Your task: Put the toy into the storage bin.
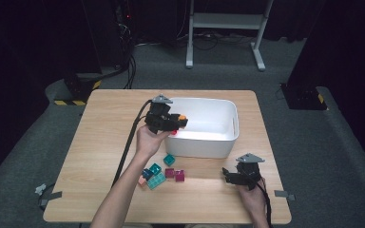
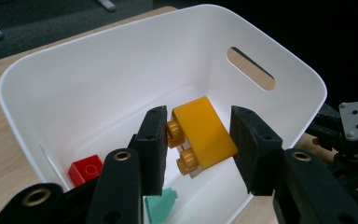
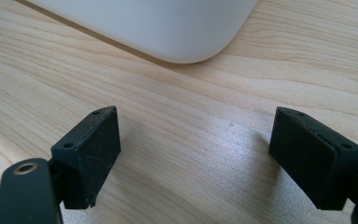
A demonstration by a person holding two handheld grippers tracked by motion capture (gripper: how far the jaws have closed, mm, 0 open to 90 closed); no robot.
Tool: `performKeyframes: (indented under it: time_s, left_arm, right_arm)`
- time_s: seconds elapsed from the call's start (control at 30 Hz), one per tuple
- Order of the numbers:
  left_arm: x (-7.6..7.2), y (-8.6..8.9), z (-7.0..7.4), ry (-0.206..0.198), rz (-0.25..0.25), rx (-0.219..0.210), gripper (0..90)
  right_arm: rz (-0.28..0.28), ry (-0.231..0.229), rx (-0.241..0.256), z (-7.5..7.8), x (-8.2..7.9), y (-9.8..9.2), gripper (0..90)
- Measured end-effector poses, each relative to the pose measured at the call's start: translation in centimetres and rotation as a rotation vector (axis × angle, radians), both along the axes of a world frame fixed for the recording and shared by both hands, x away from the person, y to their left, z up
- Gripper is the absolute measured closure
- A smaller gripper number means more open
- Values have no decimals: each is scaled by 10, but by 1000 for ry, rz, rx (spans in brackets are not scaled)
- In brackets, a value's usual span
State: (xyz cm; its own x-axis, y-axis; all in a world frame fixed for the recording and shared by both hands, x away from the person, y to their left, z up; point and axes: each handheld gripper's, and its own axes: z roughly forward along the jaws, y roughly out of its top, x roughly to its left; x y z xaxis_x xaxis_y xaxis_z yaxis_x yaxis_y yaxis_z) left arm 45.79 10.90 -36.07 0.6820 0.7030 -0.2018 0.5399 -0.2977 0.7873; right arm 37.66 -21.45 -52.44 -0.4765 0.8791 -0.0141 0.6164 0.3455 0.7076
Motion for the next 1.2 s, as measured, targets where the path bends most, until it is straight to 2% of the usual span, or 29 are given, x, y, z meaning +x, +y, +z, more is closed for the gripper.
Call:
performKeyframes:
  time_s: [0.1,0.17,0.27,0.4,0.73,0.83,1.1,1.2]
  left_arm:
    - [2,-3,-3,11,-1,-6,563]
    - [4,-5,-5,20,-3,-11,514]
    - [3,-6,-6,12,0,-12,458]
    - [-1,-2,-3,-6,11,10,429]
    - [-19,23,6,-48,48,23,402]
    - [-25,34,8,-59,64,12,397]
    - [-45,56,1,-85,118,72,389]
    - [-52,64,-4,-91,132,75,387]
  right_arm:
    - [1,0,-1,0,0,0,161]
    - [1,0,-1,0,0,0,161]
    - [0,0,0,0,0,0,161]
    - [0,0,0,0,0,0,161]
    - [0,0,1,0,0,0,161]
    - [1,0,0,0,0,0,161]
    - [0,0,0,0,0,0,161]
    - [0,0,1,0,0,0,162]
